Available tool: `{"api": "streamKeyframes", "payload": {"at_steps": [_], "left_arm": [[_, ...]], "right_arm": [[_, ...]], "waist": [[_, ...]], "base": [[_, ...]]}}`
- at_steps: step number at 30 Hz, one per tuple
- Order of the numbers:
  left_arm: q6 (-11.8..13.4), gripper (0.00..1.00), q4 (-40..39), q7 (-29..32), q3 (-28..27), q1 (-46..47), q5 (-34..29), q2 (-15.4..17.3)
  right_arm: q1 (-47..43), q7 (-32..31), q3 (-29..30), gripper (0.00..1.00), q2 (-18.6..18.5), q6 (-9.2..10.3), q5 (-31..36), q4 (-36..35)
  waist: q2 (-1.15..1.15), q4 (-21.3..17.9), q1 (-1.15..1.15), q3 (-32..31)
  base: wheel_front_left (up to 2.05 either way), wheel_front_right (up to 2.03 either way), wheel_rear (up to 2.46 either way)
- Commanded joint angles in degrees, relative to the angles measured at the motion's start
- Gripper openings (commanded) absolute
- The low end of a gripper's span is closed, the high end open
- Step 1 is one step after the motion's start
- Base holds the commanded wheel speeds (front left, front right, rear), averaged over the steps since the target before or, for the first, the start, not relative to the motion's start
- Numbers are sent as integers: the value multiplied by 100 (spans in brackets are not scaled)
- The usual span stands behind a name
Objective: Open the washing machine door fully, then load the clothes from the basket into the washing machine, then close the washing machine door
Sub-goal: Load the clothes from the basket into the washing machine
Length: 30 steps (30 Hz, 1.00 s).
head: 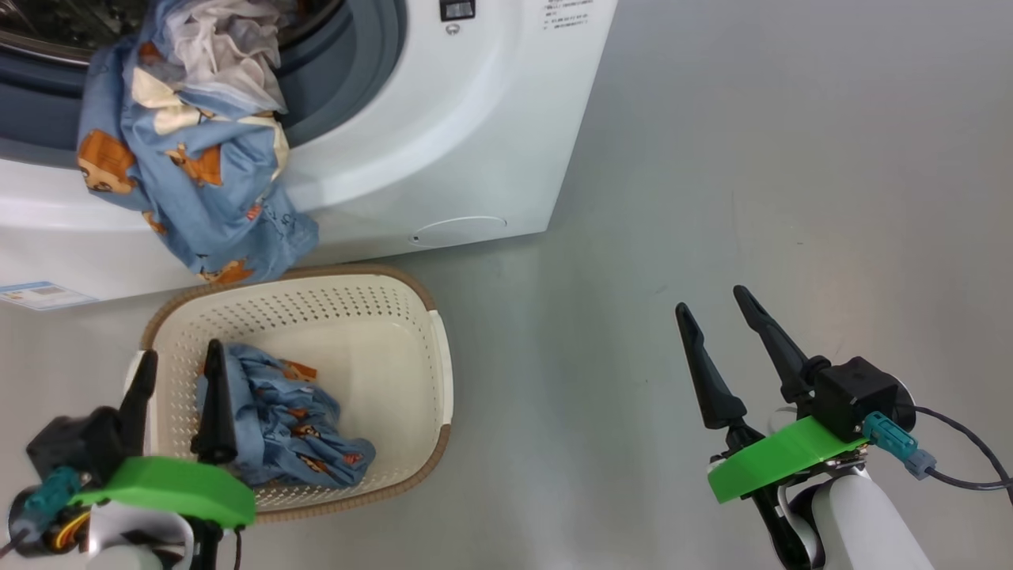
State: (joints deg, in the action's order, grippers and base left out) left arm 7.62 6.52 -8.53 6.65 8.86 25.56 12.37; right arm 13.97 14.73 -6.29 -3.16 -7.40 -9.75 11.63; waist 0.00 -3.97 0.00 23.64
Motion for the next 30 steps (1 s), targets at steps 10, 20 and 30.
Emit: {"api": "streamKeyframes", "payload": {"at_steps": [10, 20, 30], "left_arm": [[-217, 100, 827, -126, -263, 951, 187, 167], [-1012, 100, 2235, -227, -391, 2157, 714, 279], [-1407, 100, 3591, -496, -525, 2998, 1005, 611]], "right_arm": [[-12, 27, -163, 100, 28, -9, -28, -183], [96, 27, -241, 100, 28, -9, -27, -267], [86, 27, -232, 100, 28, -9, -84, -356]], "waist": [[0, -174, 0, 209], [0, -486, 0, 593], [0, -812, 0, 804]], "base": [[0, 0, 0], [0, 0, 0], [0, 0, 0]]}}
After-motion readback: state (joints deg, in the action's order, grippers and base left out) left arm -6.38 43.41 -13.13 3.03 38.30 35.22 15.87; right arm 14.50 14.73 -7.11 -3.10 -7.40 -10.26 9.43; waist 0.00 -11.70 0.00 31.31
